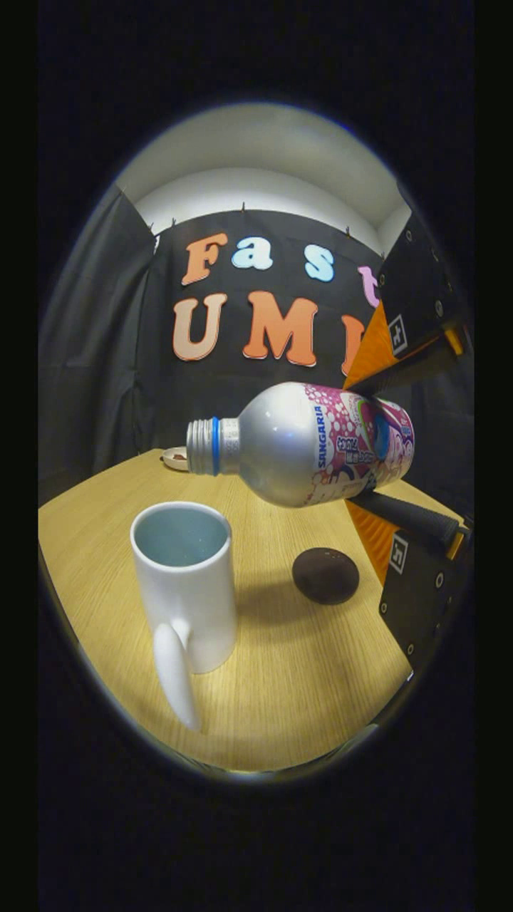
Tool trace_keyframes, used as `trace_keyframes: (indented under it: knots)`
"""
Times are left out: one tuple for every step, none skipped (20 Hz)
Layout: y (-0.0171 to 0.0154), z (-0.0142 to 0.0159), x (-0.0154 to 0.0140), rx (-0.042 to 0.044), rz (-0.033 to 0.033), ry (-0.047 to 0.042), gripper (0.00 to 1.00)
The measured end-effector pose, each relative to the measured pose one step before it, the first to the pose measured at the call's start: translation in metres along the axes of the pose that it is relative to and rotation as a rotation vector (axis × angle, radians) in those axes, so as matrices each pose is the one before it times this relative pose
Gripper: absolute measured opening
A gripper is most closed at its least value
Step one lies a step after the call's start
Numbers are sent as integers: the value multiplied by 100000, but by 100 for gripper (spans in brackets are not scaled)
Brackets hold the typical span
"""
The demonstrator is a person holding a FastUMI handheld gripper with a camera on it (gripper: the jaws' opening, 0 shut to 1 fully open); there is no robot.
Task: Take the bottle from table, then pour the juice into the cup, finally place the bottle on the coaster
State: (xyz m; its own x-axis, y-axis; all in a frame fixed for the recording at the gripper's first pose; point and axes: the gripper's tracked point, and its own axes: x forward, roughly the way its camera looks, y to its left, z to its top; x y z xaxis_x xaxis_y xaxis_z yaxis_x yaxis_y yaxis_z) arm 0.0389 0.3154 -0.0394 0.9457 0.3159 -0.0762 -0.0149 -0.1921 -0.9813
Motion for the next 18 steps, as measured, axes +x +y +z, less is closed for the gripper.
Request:
trace_keyframes:
  knots:
    - [-35, 11, -30, -1279, 131, -48, 76]
    - [-21, -174, 161, -1403, 159, -3, 76]
    - [-136, 0, 39, -1612, -73, 17, 76]
    - [-142, 56, -46, -1447, -129, -97, 76]
    - [-191, 99, 60, -1067, 145, -116, 76]
    - [-234, 74, 83, -719, 312, -147, 76]
    - [-195, -59, 75, -525, 94, -183, 76]
    - [-32, 15, 171, -653, 97, -289, 76]
    - [32, 70, -10, -951, 180, -116, 75]
    - [89, 55, 4, -1092, 183, -22, 76]
    - [-77, 40, 54, -934, -25, -185, 75]
    - [130, 51, -24, -865, 305, -33, 75]
    - [98, -82, -26, -526, 380, 266, 75]
    - [55, -11, 136, -480, 109, 24, 75]
    - [79, -79, -73, -898, -177, 94, 75]
    - [-63, -44, -268, -1404, -205, 129, 75]
    - [-376, 25, 139, -1552, -93, 107, 75]
    - [-112, -26, -1, -1122, 430, 418, 75]
